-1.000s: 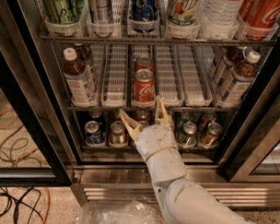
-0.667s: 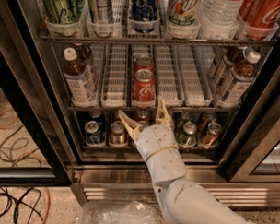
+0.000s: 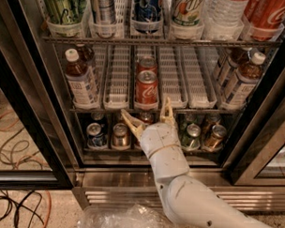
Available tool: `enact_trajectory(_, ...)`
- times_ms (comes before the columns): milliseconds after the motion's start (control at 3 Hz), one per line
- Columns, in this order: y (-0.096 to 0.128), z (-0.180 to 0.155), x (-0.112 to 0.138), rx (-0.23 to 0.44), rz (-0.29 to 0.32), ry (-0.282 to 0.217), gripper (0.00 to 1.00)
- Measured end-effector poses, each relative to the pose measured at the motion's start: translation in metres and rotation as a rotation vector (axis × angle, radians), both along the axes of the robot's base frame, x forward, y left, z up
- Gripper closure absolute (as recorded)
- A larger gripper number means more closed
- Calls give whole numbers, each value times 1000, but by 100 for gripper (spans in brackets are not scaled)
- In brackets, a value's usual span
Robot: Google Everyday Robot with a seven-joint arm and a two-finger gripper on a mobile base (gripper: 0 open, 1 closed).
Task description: Pick coke can from middle shelf of fridge
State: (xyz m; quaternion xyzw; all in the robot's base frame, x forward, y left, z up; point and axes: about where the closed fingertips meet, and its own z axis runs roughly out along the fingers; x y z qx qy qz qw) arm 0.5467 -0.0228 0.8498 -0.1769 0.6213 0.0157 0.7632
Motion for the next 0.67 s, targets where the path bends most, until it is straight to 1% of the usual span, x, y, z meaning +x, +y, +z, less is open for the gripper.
enact_trajectory(333,1,1,9,-5,-1,-14,13)
enact_trajectory(667,1,0,17,-11,-5,-15,26)
